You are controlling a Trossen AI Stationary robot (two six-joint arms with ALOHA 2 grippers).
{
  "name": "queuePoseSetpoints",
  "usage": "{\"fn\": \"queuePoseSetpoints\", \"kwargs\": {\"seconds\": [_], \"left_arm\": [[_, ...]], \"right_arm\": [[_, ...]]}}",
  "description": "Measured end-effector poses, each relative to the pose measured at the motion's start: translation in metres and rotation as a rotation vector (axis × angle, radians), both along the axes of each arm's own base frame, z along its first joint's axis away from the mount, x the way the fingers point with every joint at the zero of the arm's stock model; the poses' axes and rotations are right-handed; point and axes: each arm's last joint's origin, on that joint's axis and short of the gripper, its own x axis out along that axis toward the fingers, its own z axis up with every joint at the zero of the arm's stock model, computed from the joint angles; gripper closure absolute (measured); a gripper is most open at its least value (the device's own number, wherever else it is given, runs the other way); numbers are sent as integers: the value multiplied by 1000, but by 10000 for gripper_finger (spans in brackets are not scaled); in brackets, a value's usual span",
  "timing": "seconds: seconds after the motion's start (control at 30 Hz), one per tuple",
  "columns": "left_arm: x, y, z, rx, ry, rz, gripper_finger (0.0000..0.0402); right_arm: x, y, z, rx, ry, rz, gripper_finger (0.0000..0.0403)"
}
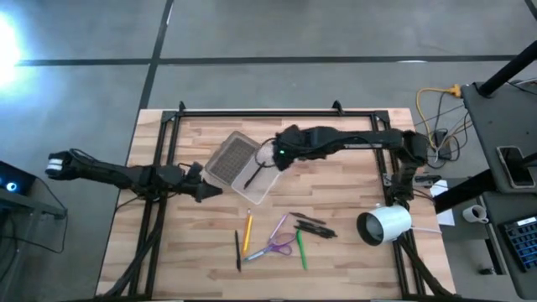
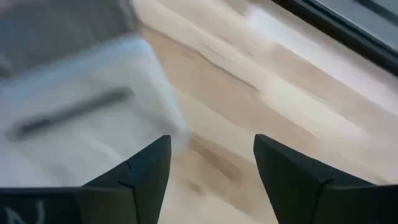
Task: Pick & place school supplies into a supply box
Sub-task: Put the black pen into the black supply box
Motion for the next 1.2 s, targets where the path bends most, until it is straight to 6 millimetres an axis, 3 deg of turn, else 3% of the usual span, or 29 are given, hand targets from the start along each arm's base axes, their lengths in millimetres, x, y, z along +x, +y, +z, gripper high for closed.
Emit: {"fn": "queuePoseSetpoints", "kwargs": {"seconds": [0.13,0.23,0.43,0.63,0.83,0.97,1.2], "left_arm": [[12,-9,24,79,202,142,365],[28,-23,46,89,313,181,376],[74,-78,64,71,531,204,330],[118,-132,59,-3,729,402,258],[161,-165,39,-78,901,425,242],[178,-177,27,-111,932,468,242],[176,-177,17,-144,961,508,242]], "right_arm": [[-33,-5,-10,21,150,-24,181],[-56,-10,-20,80,151,-14,181],[-92,6,-31,68,91,65,181],[-119,24,-30,-10,1,111,181],[-136,28,-39,-37,18,119,181],[-141,29,-48,-30,43,124,181],[-142,32,-58,-27,32,136,181]]}}
